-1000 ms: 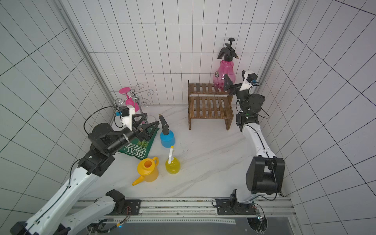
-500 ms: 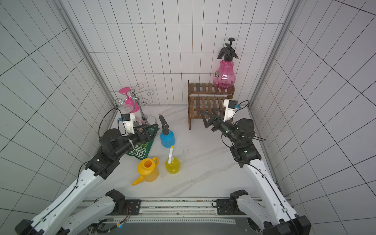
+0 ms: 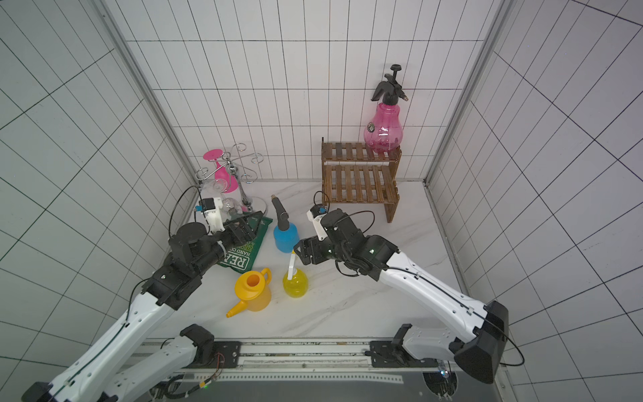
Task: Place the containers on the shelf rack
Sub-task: 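Pick up a container from the center of the board.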
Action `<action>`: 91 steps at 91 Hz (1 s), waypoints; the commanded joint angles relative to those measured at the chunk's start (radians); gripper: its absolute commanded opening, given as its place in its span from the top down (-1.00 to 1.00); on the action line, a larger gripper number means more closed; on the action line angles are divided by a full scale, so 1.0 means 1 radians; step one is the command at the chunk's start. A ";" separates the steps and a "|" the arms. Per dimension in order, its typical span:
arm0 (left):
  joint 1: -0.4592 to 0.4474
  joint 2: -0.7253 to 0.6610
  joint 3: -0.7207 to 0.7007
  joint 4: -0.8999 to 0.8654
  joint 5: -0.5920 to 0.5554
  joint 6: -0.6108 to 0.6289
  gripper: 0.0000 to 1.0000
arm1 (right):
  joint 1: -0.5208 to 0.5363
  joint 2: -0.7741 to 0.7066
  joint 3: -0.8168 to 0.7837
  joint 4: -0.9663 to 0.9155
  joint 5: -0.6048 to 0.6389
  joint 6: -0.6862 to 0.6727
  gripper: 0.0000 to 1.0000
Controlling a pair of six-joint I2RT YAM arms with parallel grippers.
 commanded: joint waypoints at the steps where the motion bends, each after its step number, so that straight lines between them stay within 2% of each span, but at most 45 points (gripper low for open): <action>1: -0.004 -0.018 0.013 -0.028 -0.039 -0.011 -0.97 | 0.020 0.034 0.064 -0.047 0.145 0.022 -0.65; 16: -0.004 -0.029 0.009 -0.037 -0.066 0.001 -0.97 | -0.010 0.114 0.138 0.050 0.097 -0.107 -0.82; 28: -0.004 -0.045 0.012 -0.053 -0.086 0.022 -0.97 | -0.099 0.176 0.140 0.187 -0.072 -0.137 -0.81; 39: -0.004 -0.062 0.012 -0.065 -0.102 0.046 -0.97 | -0.130 0.272 0.229 0.196 -0.120 -0.173 -0.79; 59: -0.003 -0.075 0.012 -0.067 -0.114 0.082 -0.97 | -0.135 0.417 0.363 0.149 -0.133 -0.206 -0.72; 72: -0.003 -0.078 0.012 -0.061 -0.122 0.099 -0.97 | -0.135 0.487 0.427 0.104 -0.076 -0.212 -0.68; 91: -0.003 -0.069 0.008 -0.034 -0.128 0.119 -0.97 | -0.133 0.578 0.522 0.064 -0.062 -0.242 -0.51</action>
